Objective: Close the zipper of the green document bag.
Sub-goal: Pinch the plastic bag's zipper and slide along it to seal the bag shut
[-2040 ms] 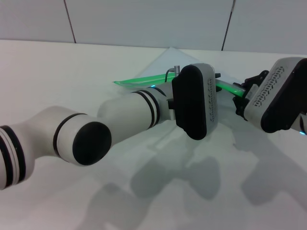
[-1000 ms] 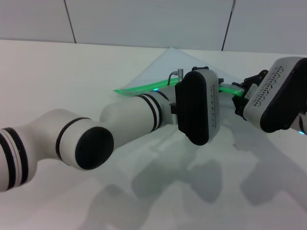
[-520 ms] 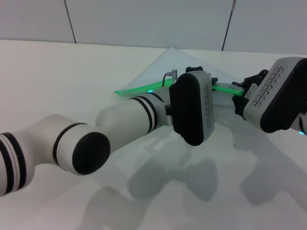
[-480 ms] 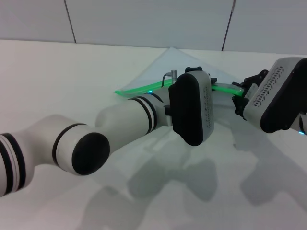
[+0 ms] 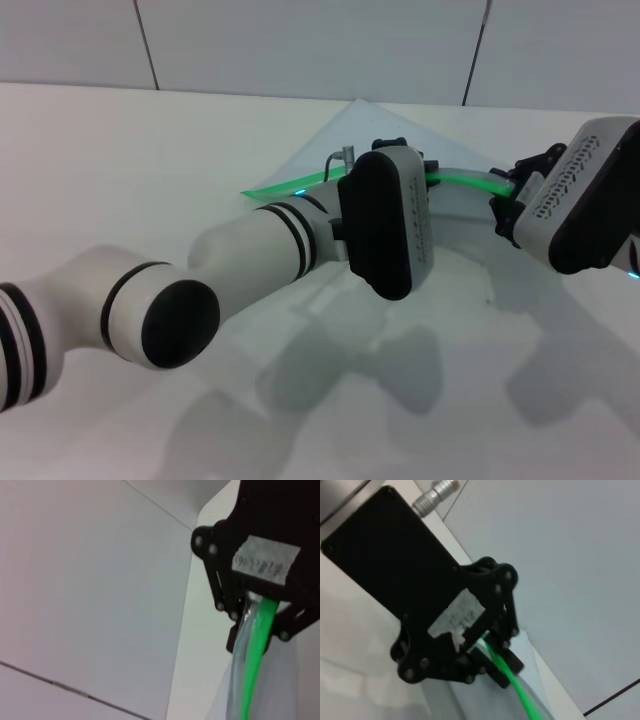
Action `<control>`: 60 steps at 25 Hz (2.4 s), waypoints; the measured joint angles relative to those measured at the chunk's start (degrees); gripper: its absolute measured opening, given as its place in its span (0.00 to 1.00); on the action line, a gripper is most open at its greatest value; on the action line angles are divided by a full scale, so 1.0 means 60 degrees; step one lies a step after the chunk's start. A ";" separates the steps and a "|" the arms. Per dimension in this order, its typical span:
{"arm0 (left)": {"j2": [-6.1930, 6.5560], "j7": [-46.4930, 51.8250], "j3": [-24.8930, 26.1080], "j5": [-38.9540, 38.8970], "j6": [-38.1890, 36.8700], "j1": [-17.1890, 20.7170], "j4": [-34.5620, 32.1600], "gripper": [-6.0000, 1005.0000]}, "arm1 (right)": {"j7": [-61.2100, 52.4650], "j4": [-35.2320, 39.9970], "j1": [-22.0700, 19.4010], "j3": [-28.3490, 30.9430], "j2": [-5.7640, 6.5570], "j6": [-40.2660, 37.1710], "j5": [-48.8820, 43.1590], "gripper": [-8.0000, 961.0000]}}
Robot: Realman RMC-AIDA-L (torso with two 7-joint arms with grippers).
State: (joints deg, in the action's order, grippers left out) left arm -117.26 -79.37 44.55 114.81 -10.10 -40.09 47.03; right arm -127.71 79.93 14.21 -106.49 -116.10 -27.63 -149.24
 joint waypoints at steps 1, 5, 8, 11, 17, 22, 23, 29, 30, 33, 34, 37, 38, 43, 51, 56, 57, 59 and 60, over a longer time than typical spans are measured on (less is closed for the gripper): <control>0.0009 -0.0004 0.0001 -0.0045 -0.0029 0.0029 -0.0009 0.10 | 0.0000 0.0010 -0.0010 0.0004 0.0000 0.0024 -0.0001 0.07; 0.0027 -0.0005 0.0011 -0.0130 -0.0217 0.0172 -0.0086 0.10 | 0.0000 0.0031 -0.0034 0.0028 0.0000 0.0064 -0.0001 0.07; 0.0030 -0.0005 0.0063 -0.0146 -0.0307 0.0273 -0.0135 0.10 | 0.0000 0.0029 -0.0047 0.0098 0.0000 0.0065 0.0000 0.07; 0.0042 -0.0005 0.0122 -0.0154 -0.0345 0.0385 -0.0150 0.10 | 0.0000 0.0050 -0.0105 0.0204 -0.0001 0.0065 0.0000 0.07; 0.0062 -0.0011 0.0139 -0.0274 -0.0461 0.0430 -0.0172 0.10 | 0.0000 0.0081 -0.0135 0.0196 0.0000 0.0077 -0.0001 0.08; 0.0059 -0.0011 0.0120 -0.0284 -0.0466 0.0277 -0.0138 0.10 | 0.0000 0.0083 -0.0123 0.0171 0.0000 0.0079 0.0000 0.08; 0.0057 -0.0012 0.0103 -0.0285 -0.0468 0.0240 -0.0132 0.10 | 0.0000 0.0075 -0.0114 0.0167 0.0000 0.0079 -0.0001 0.08; 0.0040 -0.0058 0.0059 -0.0279 -0.0515 0.0052 -0.0073 0.12 | -0.0003 0.0002 -0.0062 0.0151 0.0001 0.0079 -0.0001 0.08; 0.0037 -0.0077 0.0052 -0.0269 -0.0536 0.0033 -0.0070 0.12 | -0.0004 -0.0002 -0.0055 0.0147 0.0000 0.0079 0.0000 0.08; 0.0027 -0.0087 0.0009 -0.0225 -0.0633 -0.0013 -0.0055 0.22 | -0.0007 -0.0010 -0.0038 0.0136 0.0000 0.0079 0.0000 0.08; 0.0025 -0.0087 -0.0030 -0.0221 -0.0665 -0.0025 -0.0046 0.26 | -0.0007 -0.0016 -0.0033 0.0132 0.0000 0.0080 0.0001 0.08; 0.0025 -0.0087 -0.0168 -0.0225 -0.0703 -0.0062 -0.0034 0.29 | -0.0009 -0.0048 -0.0017 0.0126 0.0002 0.0079 0.0001 0.08; 0.0029 -0.0086 -0.0222 -0.0230 -0.0709 -0.0073 -0.0031 0.29 | -0.0010 -0.0064 -0.0010 0.0126 0.0007 0.0079 0.0001 0.08; 0.0029 -0.0085 -0.0359 -0.0240 -0.0715 -0.0088 -0.0030 0.32 | -0.0013 -0.0143 0.0055 0.0126 0.0013 0.0078 0.0001 0.08; 0.0016 -0.0062 -0.0621 -0.0253 -0.0763 -0.0104 -0.0030 0.37 | -0.0015 -0.0152 0.0071 0.0107 0.0014 0.0078 0.0001 0.09; 0.0002 -0.0023 -0.0900 -0.0258 -0.1273 -0.0104 -0.0030 0.37 | -0.0015 -0.0153 0.0069 0.0083 0.0014 0.0078 0.0001 0.09; 0.0001 -0.0020 -0.0921 -0.0262 -0.1322 -0.0104 -0.0031 0.37 | -0.0015 -0.0153 0.0069 0.0083 0.0014 0.0078 0.0001 0.09; 0.0002 -0.0007 -0.0937 -0.0270 -0.1396 -0.0103 -0.0031 0.37 | -0.0015 -0.0152 0.0067 0.0083 0.0007 0.0079 0.0001 0.09; 0.0002 -0.0002 -0.0936 -0.0279 -0.1413 -0.0103 -0.0031 0.36 | -0.0015 -0.0149 0.0066 0.0083 0.0005 0.0079 0.0001 0.09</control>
State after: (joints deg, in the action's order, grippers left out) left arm -117.25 -79.38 38.93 113.14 -18.57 -40.71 46.84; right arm -127.79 79.03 14.60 -105.99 -116.07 -27.16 -149.23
